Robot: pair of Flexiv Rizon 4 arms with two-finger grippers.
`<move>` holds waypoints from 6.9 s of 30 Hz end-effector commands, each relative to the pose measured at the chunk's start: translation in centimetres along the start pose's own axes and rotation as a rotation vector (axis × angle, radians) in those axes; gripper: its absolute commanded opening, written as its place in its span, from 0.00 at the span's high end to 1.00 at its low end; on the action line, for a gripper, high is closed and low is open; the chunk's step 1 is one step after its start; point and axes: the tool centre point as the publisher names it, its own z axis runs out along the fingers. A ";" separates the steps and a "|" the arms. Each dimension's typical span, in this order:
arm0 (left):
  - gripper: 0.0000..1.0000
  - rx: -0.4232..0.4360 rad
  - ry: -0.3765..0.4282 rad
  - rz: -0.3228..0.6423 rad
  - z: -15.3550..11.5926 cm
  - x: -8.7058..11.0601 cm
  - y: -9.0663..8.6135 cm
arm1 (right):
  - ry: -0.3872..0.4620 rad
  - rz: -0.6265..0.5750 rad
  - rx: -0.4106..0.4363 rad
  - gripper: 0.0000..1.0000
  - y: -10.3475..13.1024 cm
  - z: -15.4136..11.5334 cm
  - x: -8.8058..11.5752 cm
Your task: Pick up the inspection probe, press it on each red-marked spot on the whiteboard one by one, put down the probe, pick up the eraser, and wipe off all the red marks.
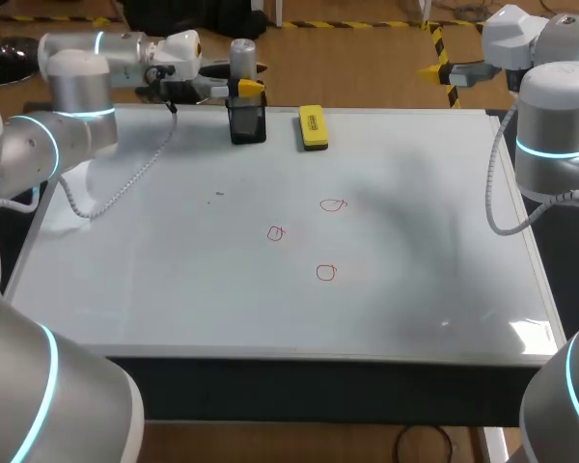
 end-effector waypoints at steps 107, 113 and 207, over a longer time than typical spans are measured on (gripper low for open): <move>1.00 0.015 -0.232 0.088 -10.5 14.1 -6.7 | 0.001 0.000 0.003 0.00 0.0 0.0 0.0; 1.00 0.019 -0.215 0.094 -10.7 13.9 -6.3 | 0.001 0.000 0.003 0.00 0.0 0.0 0.0; 1.00 0.002 -0.208 0.077 -10.9 13.6 -5.6 | 1.090 -1.209 0.527 0.00 -3.4 12.2 14.4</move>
